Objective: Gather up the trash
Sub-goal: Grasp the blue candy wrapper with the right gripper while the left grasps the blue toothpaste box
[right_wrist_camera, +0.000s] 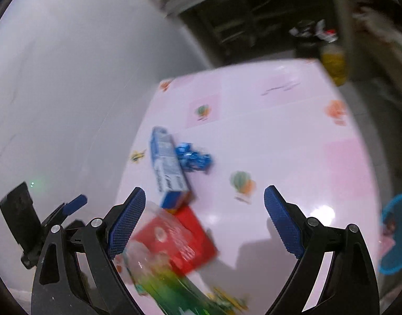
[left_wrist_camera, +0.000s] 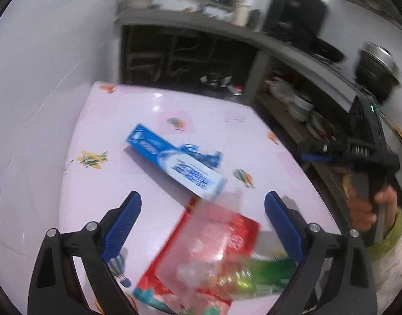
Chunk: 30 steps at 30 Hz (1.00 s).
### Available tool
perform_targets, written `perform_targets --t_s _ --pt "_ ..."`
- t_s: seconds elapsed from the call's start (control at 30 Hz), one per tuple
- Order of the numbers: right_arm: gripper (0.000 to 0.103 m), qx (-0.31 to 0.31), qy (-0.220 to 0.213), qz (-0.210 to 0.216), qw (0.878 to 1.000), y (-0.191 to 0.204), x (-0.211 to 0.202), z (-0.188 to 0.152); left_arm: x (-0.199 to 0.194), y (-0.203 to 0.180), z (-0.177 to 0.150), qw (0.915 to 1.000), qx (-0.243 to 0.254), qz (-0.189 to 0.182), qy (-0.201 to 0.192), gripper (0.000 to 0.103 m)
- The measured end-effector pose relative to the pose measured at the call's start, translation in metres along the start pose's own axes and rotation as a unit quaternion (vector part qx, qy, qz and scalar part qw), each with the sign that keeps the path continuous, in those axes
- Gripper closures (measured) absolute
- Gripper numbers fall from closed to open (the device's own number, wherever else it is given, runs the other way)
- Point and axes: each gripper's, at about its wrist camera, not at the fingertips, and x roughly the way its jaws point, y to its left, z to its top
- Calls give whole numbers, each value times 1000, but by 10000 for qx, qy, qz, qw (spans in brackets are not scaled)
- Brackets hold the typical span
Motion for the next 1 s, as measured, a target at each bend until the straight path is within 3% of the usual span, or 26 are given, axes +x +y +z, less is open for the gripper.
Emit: perform_targets --t_s 0.07,0.13,0.23,0.47,0.53,0.6,0.7,0.8,1.0 --pt "23 90 278 219 9993 1 27 14 16 11 21 9994 -286 -8 205 10" --pt "25 243 496 390 9977 -1 54 24 33 23 37 9967 -621 -312 413 10" --pt "30 368 780 489 9951 -3 89 37 63 44 56 9875 -1291 -425 798 10" --pt "48 183 1428 246 9893 4 151 55 111 64 68 9707 -1968 -498 1285 10" --pt "56 77 1514 152 9883 2 155 52 124 67 68 9672 -2035 -527 1424 10" --pt "75 43 1599 118 9870 1 160 50 132 70 67 9647 -2085 -500 1529 10" --pt "93 51 1627 66 9866 -2 164 47 145 76 66 9588 -2220 -524 1692 11" --pt "99 69 1533 -8 9882 -8 159 42 159 79 66 9527 -2351 -540 1848 11" --pt "100 229 1145 -311 9927 -25 129 33 182 71 67 9501 -2185 -488 2172 11"
